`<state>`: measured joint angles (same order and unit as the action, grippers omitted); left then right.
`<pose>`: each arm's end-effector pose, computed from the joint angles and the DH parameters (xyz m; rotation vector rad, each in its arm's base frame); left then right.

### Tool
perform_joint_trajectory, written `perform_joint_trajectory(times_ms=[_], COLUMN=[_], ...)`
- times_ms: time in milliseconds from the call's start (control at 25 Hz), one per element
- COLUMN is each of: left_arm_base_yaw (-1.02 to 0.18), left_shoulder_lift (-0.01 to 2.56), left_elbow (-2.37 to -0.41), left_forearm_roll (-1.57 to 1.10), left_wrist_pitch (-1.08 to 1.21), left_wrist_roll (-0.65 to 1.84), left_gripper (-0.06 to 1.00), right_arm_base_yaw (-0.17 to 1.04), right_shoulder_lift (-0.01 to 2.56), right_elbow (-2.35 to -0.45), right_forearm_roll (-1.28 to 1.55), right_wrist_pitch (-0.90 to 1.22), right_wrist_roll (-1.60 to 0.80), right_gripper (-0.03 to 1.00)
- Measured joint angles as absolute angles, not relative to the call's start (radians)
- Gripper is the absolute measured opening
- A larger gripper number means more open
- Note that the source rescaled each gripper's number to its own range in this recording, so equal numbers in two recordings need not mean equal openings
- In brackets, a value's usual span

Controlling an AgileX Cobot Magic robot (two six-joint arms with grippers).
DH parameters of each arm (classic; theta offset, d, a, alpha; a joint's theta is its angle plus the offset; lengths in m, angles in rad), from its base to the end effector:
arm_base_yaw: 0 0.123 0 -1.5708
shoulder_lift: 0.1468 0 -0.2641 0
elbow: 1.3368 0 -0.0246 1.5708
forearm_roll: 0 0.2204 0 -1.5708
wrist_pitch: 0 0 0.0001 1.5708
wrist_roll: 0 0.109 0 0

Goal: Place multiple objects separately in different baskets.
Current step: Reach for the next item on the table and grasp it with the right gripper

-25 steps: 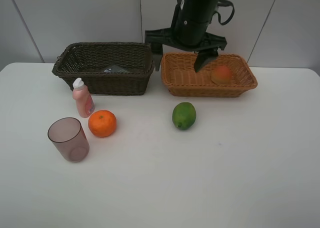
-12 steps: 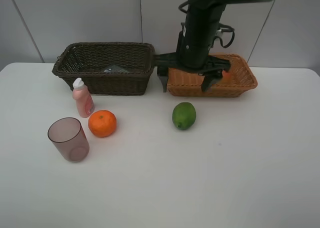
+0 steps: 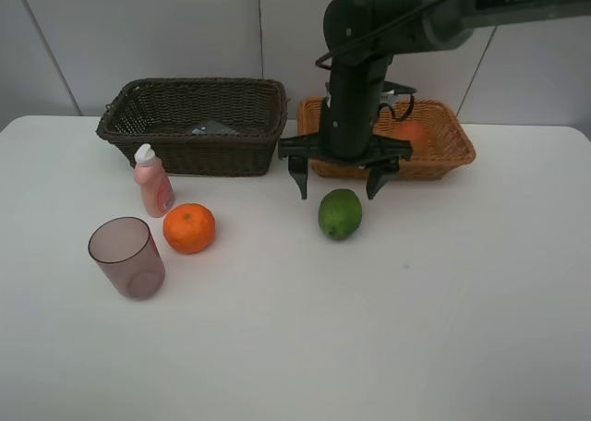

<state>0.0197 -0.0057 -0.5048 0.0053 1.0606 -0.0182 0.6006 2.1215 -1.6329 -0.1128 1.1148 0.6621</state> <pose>0.0043 0.0006 0.2557 -0.0388 2.0333 0.0073 0.3265 0.2103 0.1537 0.0221 3.0360 -0.0770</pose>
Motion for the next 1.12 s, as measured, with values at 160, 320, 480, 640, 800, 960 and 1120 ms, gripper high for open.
perform_joint_trajectory(times_ms=[160,320,480,640,800,960,1120], left_arm_base_yaw=[0.020,0.020,0.020,0.020,0.020,0.020,0.020], left_shoulder_lift=[-0.006,-0.006,-0.006,-0.006,-0.006,-0.006,-0.006], left_elbow=[-0.505,-0.505,-0.505,-0.505,-0.505,-0.505,-0.505], left_forearm_roll=[0.005,0.005,0.005,0.005,0.005,0.005,0.005], left_wrist_pitch=[1.061,1.061,1.061,1.061,1.061,1.061,1.061], left_wrist_roll=[-0.018,-0.018,-0.018,-0.018,-0.018,-0.018,-0.018], left_gripper=[1.00,1.00,1.00,1.00,1.00,1.00,1.00], right_arm_base_yaw=[0.599,0.590,0.579,0.577,0.577,0.577,0.577], right_shoulder_lift=[2.155,2.171,2.190,2.213,2.238,2.247,2.247], right_elbow=[-1.633,-1.633,-1.633,-1.629,-1.629,-1.629,-1.629], right_forearm_roll=[-0.134,-0.148,-0.159,-0.160,-0.160,-0.159,-0.149], right_wrist_pitch=[1.116,1.099,1.076,1.060,1.051,1.026,1.009], right_wrist_roll=[0.662,0.662,0.662,0.662,0.662,0.662,0.662], right_gripper=[0.96,0.96,0.96,0.96,0.96,0.96,0.96])
